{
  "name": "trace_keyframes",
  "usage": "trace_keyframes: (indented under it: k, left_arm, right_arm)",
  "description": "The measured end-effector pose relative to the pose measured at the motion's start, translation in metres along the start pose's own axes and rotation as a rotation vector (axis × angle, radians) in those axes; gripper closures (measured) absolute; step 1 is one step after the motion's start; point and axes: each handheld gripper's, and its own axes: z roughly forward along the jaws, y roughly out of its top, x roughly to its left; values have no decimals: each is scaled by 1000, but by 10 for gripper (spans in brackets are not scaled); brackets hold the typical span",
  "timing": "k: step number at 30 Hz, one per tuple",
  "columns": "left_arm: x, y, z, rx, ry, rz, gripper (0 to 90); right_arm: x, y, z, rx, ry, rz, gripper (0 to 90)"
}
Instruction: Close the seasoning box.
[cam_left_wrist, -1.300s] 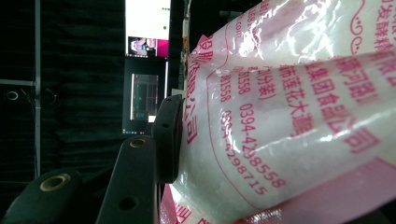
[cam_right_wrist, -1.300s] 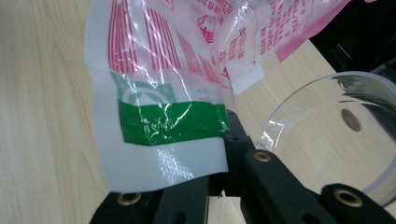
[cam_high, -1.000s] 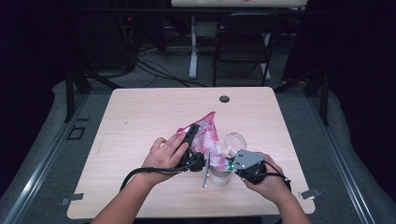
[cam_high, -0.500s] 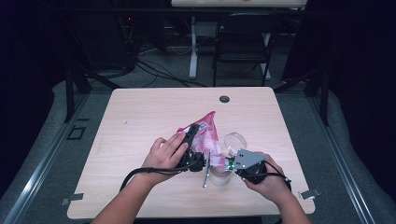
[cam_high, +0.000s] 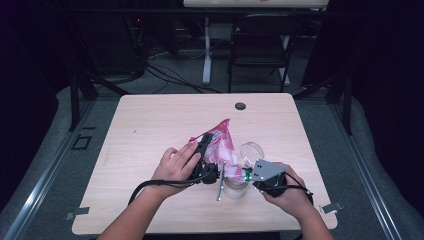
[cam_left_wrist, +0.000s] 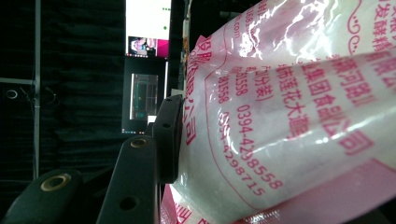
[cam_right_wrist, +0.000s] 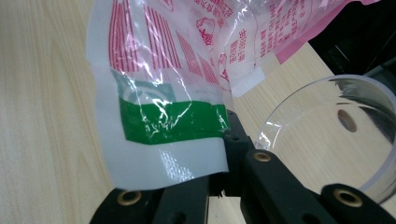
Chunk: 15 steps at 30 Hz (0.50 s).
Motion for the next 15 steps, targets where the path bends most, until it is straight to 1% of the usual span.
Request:
trace_keyframes:
  k: [2, 3, 4, 6, 7, 8, 11, 12, 13, 15]
  left_arm:
    - [-1, 0, 0, 1, -2, -7, 614]
    - [0, 0, 0, 2, 0, 1, 614]
    - [0, -1, 0, 2, -2, 0, 614]
    - [-1, -1, 0, 5, -9, -12, 615]
    - [-2, -2, 1, -4, -6, -18, 615]
    - [-1, -2, 0, 2, -8, -14, 616]
    - [-3, -3, 0, 5, -14, -19, 616]
    - [-3, -3, 0, 5, -15, -22, 616]
    - [-3, -4, 0, 9, -20, -35, 617]
    - [-3, -4, -1, 11, -18, -37, 618]
  right_arm:
    - [0, 1, -1, 0, -3, -1, 900]
    - [0, 1, -1, 2, -5, -4, 900]
    - [0, 1, -2, 0, -4, -4, 900]
    - [0, 2, -3, -4, -6, -3, 900]
    - [0, 2, -3, -5, -10, -5, 900]
    - [0, 2, -3, -11, -4, -2, 900]
    - [1, 4, -4, -10, -8, -9, 900]
    - [1, 4, -5, -10, -6, -10, 900]
    - [1, 4, -4, -13, -6, -8, 900]
    - [2, 5, -5, -9, -8, -11, 900]
